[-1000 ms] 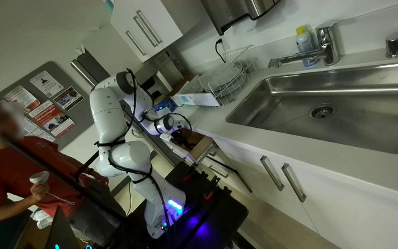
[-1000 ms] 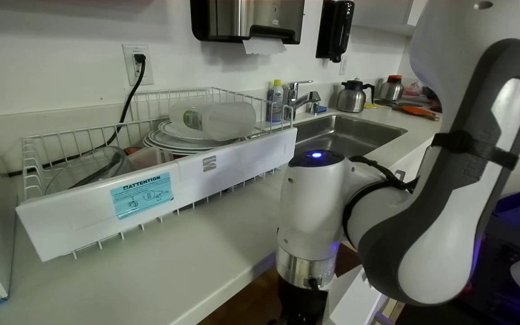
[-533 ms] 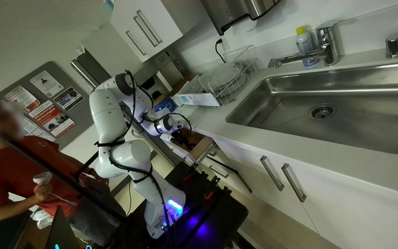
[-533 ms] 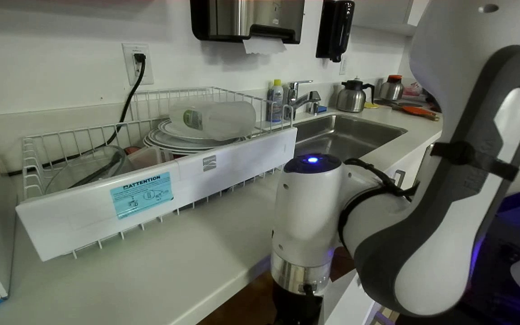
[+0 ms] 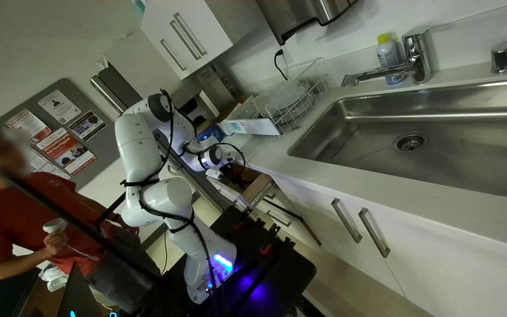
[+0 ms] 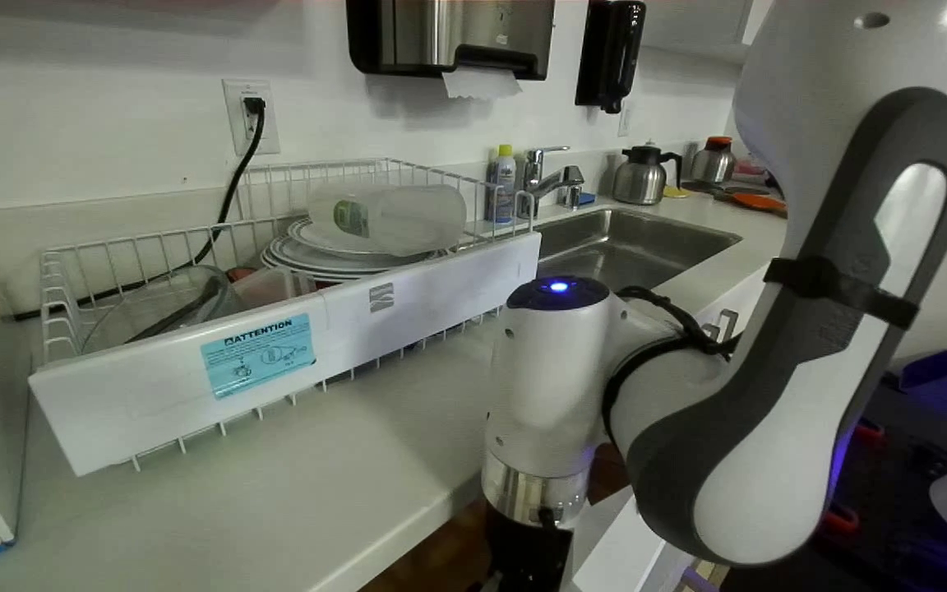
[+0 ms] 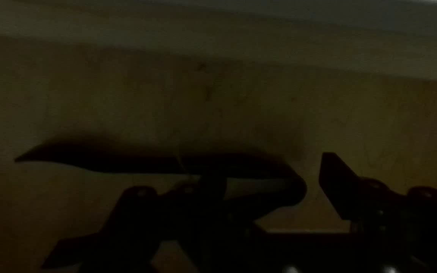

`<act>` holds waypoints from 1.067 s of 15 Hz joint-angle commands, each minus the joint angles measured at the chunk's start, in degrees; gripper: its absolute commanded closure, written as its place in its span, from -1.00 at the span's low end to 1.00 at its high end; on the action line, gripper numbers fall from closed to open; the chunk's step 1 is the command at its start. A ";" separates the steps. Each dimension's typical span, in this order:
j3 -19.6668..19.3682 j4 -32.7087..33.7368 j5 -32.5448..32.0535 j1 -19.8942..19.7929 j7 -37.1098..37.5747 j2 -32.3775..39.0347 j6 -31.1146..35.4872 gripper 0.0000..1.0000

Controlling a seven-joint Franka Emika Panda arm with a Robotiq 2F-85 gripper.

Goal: Remove the tongs from the open drawer and place them on the countertop

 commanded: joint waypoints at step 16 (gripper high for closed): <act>-11.34 -1.36 -2.80 12.55 3.47 -4.05 -0.33 0.98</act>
